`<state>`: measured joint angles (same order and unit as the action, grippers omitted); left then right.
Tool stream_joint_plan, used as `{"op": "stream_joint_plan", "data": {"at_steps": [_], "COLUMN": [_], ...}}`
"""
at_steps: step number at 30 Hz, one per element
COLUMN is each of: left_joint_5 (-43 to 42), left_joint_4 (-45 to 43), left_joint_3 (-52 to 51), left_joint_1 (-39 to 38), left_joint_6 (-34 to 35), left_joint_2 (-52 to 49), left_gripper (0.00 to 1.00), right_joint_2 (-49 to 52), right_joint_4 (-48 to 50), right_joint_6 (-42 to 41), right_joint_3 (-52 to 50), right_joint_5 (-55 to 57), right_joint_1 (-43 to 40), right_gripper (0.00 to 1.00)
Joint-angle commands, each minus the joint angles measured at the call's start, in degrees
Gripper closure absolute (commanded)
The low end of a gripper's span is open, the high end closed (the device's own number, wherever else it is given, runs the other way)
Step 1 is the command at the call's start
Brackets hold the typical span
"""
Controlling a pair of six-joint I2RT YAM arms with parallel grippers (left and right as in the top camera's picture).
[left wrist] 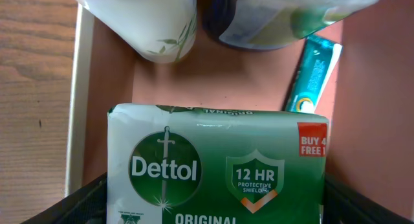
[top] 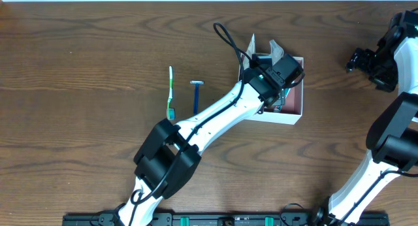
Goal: Pack container
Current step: 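Lower the soap bar into the box and open the left gripper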
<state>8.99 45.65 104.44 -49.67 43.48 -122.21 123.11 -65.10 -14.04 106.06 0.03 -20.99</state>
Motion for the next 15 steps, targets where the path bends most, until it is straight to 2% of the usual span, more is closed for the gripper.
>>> {"op": "stream_joint_plan", "data": {"at_steps": [1, 12, 13, 15], "left_joint_5": [0.72, 0.72, 0.72, 0.72], "left_joint_4": [0.11, 0.09, 0.11, 0.11], "left_joint_3": [-0.31, -0.31, -0.31, -0.31], "left_joint_1": [0.09, 0.09, 0.09, 0.09], "left_joint_6": [0.07, 0.04, 0.04, 0.02], "left_joint_2": [-0.66, -1.57, -1.57, -1.57], "left_gripper": [0.44, 0.43, 0.31, 0.27], "right_joint_2": [-0.15, -0.15, -0.15, -0.15], "right_joint_4": [-0.02, 0.00, -0.02, -0.02], "right_joint_6": [-0.50, -0.50, -0.50, -0.50], "right_joint_3": [-0.02, -0.02, -0.02, -0.02], "right_joint_5": [0.59, 0.59, 0.61, 0.59], "right_joint_1": [-0.44, -0.44, -0.44, -0.44], "right_gripper": [0.01, 0.01, 0.01, 0.01]}}
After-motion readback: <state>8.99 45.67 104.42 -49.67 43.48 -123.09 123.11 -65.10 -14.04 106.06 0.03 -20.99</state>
